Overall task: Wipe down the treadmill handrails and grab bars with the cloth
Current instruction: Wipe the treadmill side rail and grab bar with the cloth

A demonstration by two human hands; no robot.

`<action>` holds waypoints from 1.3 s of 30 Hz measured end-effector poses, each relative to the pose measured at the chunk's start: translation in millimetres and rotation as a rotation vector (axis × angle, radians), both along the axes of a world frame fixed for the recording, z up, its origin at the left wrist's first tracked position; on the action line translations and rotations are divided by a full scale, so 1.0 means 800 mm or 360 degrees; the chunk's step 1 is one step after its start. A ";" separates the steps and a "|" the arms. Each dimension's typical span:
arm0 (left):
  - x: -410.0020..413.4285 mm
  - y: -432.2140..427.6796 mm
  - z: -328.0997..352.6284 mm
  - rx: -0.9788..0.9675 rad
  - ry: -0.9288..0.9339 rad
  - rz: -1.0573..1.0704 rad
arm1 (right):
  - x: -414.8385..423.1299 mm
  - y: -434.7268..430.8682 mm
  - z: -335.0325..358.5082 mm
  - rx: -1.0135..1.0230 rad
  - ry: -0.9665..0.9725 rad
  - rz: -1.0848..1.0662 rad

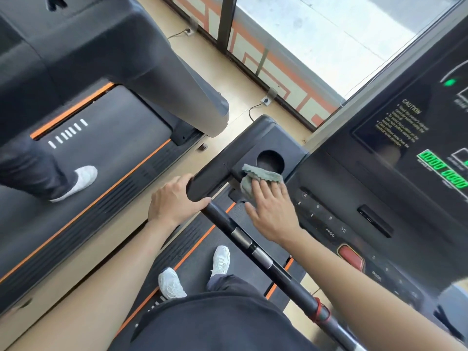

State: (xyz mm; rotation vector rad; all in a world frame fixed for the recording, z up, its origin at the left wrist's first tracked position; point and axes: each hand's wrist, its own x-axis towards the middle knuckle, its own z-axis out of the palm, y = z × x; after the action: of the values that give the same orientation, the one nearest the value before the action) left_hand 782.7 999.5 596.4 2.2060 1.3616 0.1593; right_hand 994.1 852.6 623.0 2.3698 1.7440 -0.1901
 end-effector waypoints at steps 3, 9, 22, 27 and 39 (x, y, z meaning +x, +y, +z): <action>0.000 0.000 0.001 -0.0007 0.0003 -0.0003 | -0.016 0.018 -0.012 -0.0072 0.0096 0.0059; 0.001 -0.002 0.004 0.0003 0.0012 0.0019 | -0.015 0.071 -0.022 0.0002 0.0199 -0.0034; 0.001 -0.003 0.000 0.0026 0.0035 0.0024 | 0.109 0.176 -0.010 0.0031 0.0329 -0.0168; 0.002 -0.003 0.001 0.0011 0.0024 0.0034 | 0.153 0.192 -0.009 -0.0118 0.0278 -0.0136; 0.005 0.006 0.005 -0.0164 -0.0104 0.0200 | 0.088 0.167 -0.003 0.0008 0.0444 0.0685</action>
State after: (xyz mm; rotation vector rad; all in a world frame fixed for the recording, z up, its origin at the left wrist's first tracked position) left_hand 786.3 1004.0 600.6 2.0147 1.4400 0.2008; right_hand 1064.2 986.3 620.7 1.9805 2.3313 -0.4654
